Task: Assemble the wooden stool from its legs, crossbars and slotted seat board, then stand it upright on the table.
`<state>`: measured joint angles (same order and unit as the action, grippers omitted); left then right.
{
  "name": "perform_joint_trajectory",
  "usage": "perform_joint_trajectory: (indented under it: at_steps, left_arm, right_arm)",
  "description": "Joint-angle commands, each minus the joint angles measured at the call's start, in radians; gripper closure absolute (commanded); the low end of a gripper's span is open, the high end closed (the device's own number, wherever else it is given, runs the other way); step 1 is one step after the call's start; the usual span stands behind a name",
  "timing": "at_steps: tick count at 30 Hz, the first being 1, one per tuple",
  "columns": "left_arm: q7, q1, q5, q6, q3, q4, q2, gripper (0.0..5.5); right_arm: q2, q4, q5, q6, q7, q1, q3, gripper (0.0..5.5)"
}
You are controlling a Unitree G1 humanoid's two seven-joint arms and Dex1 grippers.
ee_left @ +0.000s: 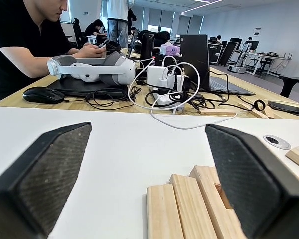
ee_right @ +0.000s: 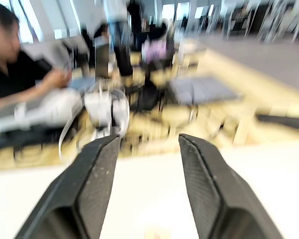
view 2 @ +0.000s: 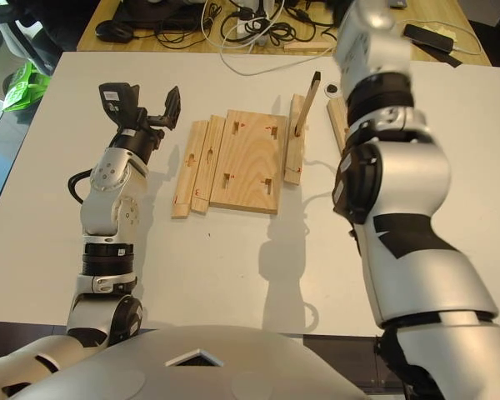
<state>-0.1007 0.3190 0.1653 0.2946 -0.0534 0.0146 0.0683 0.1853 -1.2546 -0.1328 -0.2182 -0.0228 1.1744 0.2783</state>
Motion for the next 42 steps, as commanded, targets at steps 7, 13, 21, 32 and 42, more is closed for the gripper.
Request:
perform_joint_trajectory:
  at_steps: [7,13,21,32,42]
  left_arm:
    - [0.011,0.015,-0.008,-0.006,0.005,0.012,-0.010,1.28]
    - [0.009,0.012,-0.011,-0.012,0.006,0.014,-0.009,1.28]
    - [0.005,0.006,-0.015,-0.006,0.008,0.004,0.001,1.28]
    - [0.001,0.011,-0.023,-0.008,0.006,0.010,0.000,1.28]
    - [0.002,0.015,-0.023,-0.012,0.006,0.015,-0.004,1.28]
  right_arm:
    - [-0.014,0.090,0.042,0.135,-0.002,-0.072,-0.051,3.31]
    - [-0.070,0.365,0.077,0.223,0.161,-0.104,-0.180,3.31]
    - [-0.134,0.466,-0.121,-0.230,-0.028,-0.221,0.005,3.31]
    - [-0.151,0.527,-0.051,-0.161,-0.260,-0.307,0.009,3.31]
    - [-0.157,0.738,0.073,0.040,-0.043,-0.307,-0.225,3.31]
